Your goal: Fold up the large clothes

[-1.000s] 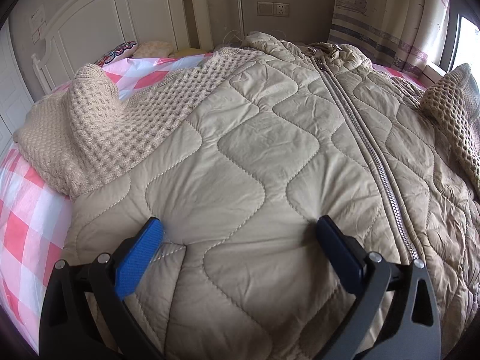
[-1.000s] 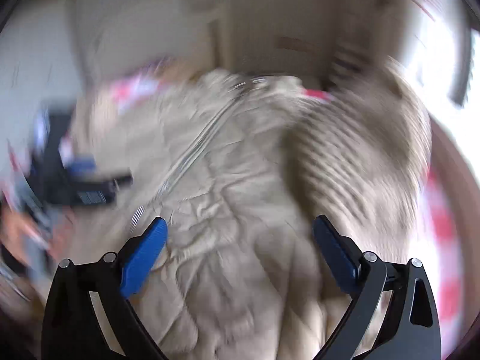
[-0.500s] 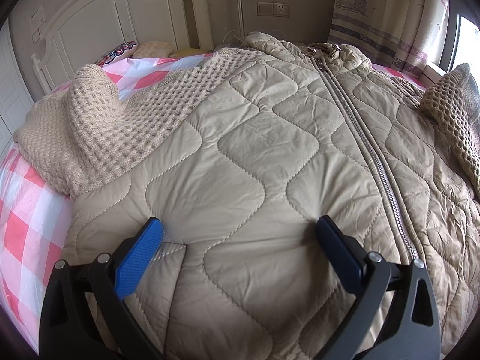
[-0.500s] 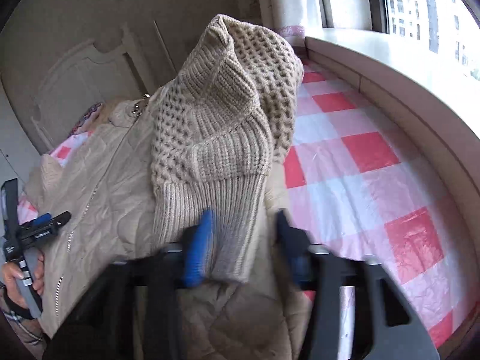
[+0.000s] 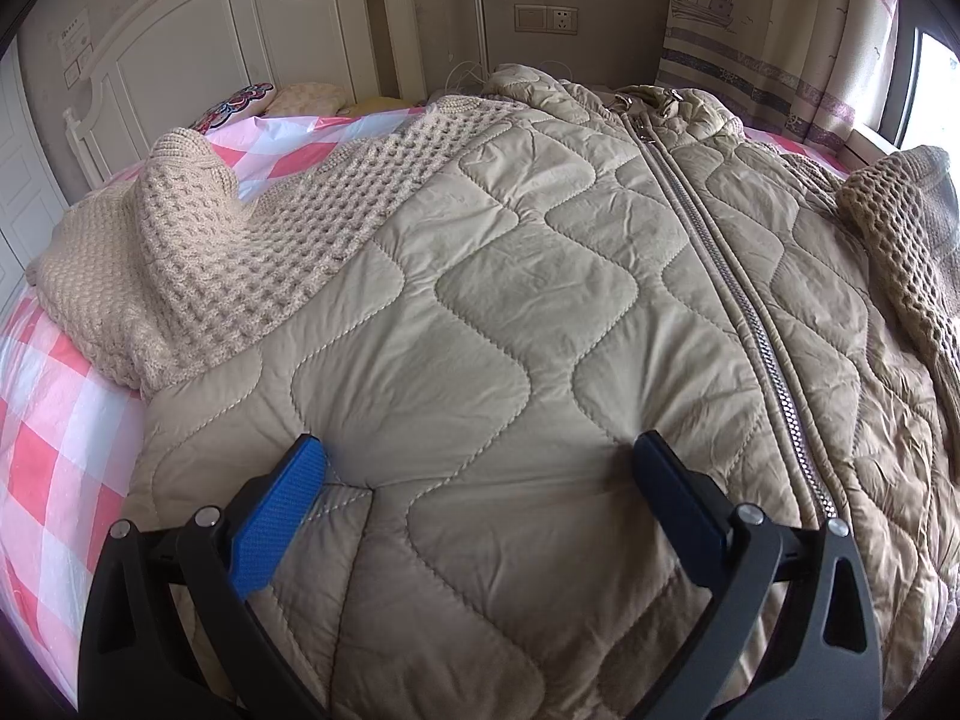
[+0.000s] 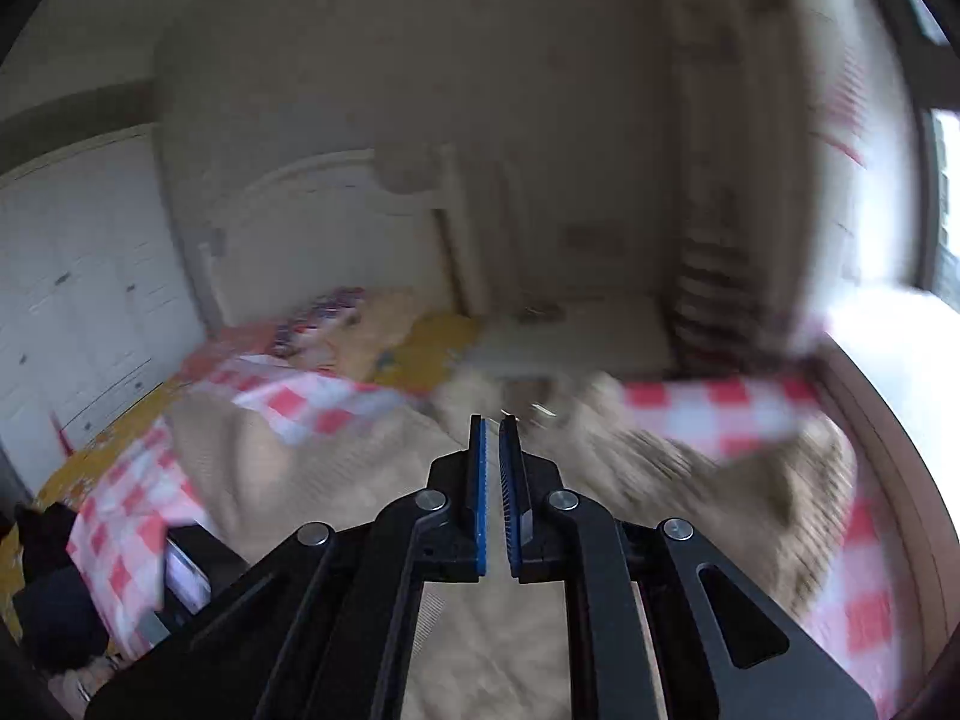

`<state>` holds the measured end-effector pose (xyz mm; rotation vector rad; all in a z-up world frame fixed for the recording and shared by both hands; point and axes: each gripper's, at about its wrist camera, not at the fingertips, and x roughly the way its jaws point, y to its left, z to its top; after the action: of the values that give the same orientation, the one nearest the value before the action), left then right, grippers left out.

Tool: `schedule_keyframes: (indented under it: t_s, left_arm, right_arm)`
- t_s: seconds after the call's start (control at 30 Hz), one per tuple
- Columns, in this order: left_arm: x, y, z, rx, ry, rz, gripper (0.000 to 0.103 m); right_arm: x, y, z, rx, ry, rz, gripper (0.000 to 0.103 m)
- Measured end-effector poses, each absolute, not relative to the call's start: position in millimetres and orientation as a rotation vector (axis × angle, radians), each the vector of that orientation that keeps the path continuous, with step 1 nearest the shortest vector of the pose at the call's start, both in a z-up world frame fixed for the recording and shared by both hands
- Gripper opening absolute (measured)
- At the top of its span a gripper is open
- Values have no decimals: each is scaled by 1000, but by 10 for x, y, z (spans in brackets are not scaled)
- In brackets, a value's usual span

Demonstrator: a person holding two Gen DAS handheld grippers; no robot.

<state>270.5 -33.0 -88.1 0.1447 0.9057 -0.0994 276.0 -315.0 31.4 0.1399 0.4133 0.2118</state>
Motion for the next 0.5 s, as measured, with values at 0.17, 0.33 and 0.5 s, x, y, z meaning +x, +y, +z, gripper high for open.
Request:
schedule_keyframes:
  t_s: [0.17,0.33,0.5]
  left_arm:
    - [2699,-319,-878,138,904,-107,101]
    - [2675,-288,-851,116,892,-127,101]
    - [2282,-619,-521,203,693,-407,101]
  right_arm:
    - [3202,-2687,271,209,515,327,12]
    - [2912,-3325,-476,310,676,247,12]
    - [2239,-4275,-1118,399,787,17,12]
